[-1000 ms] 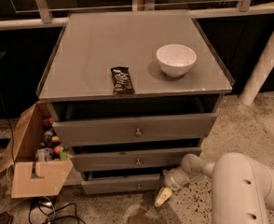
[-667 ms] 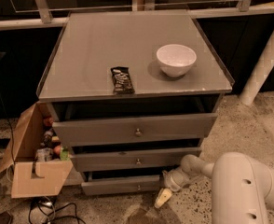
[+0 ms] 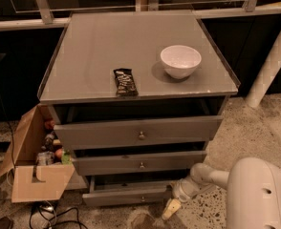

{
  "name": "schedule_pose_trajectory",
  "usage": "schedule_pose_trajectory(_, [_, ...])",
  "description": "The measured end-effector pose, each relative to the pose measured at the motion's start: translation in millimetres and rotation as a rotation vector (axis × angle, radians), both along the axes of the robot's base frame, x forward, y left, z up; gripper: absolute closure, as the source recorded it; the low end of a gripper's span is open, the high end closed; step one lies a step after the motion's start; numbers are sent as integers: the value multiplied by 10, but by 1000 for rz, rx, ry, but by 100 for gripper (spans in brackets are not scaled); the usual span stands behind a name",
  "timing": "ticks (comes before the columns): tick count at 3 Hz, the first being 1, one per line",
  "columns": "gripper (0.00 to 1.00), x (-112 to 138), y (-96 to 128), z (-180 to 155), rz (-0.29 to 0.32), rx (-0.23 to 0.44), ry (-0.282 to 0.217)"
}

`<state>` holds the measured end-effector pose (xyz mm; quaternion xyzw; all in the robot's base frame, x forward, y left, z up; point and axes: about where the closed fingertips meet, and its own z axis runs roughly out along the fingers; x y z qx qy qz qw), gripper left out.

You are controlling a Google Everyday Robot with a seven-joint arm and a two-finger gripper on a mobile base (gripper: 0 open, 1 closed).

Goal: Open bottom drawer

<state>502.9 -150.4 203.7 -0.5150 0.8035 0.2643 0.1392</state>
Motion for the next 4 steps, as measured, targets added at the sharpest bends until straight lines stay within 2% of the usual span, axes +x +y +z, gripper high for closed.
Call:
schedule_pose_trajectory(1, [0,-162,-50,-54,2,-11,42])
schedule_pose_trajectory(2, [0,-162,-50,-19,2,-11,42])
schedule_pose_trajectory(3, [0,-456,-217,-41,-31,-36,95])
schedule_pose_trajectory(4, [0,-454,-206,37,-31,-36,95])
